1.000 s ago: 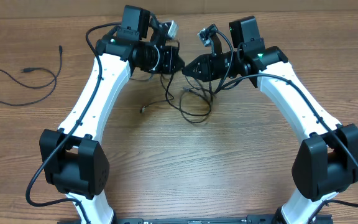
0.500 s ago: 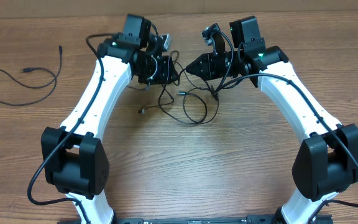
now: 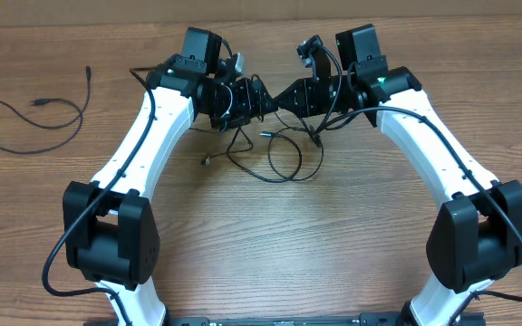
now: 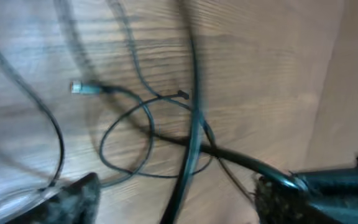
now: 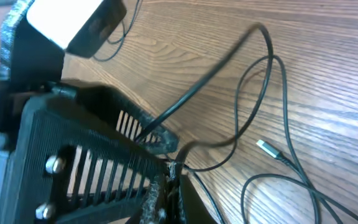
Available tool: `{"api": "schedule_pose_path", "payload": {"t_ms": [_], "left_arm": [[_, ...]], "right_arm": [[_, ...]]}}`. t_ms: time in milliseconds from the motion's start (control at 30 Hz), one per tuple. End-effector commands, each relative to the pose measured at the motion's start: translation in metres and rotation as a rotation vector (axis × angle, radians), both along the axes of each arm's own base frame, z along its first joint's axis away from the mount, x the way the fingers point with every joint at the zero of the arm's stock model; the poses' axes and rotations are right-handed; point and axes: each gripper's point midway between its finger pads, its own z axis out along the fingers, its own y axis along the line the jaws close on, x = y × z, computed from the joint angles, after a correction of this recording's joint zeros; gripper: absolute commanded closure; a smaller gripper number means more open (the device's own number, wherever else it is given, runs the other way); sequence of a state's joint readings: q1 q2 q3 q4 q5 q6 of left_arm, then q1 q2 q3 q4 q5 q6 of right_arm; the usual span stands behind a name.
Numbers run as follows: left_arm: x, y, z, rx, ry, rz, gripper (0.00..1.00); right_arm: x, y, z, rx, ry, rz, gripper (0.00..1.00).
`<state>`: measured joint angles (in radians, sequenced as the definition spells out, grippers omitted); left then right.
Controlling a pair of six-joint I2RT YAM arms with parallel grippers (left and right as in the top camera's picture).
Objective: Untangle cables
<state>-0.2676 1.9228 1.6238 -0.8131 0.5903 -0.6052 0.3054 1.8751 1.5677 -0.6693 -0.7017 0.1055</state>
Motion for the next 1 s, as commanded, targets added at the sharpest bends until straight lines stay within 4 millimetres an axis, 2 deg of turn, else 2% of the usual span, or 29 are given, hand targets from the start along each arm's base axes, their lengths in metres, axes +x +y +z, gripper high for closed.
{"api": "schedule_pose_path", "payload": {"t_ms": [0, 100, 267, 367, 567, 800, 967], "left_arm": [[0.003, 0.003, 0.003, -0.034, 0.132, 0.207, 0.12], [0.005, 0.006, 0.001, -0.023, 0.159, 0.264, 0.13], [0.011, 0.011, -0.003, -0.025, 0.210, 0.389, 0.08], [0.016, 0.007, 0.002, -0.051, 0.190, 0.384, 0.12], [0.018, 0.005, 0.004, -0.061, 0.184, 0.392, 0.08], [0.016, -0.010, 0.002, -0.068, 0.160, 0.356, 0.08], [0.017, -0.024, 0.000, -0.087, 0.124, 0.327, 0.12]], "right_arm": [[-0.003, 0.003, 0.004, 0.011, 0.001, 0.012, 0.96], [-0.003, 0.003, 0.003, 0.010, 0.006, 0.012, 0.96], [-0.005, 0.002, 0.002, 0.007, 0.014, 0.012, 0.96], [-0.005, 0.002, 0.002, 0.007, 0.014, 0.012, 0.96], [-0.005, 0.002, 0.002, 0.007, 0.015, 0.012, 0.96], [-0.005, 0.002, 0.002, 0.006, 0.017, 0.012, 0.96], [-0.005, 0.002, 0.002, 0.006, 0.018, 0.012, 0.96]]}}
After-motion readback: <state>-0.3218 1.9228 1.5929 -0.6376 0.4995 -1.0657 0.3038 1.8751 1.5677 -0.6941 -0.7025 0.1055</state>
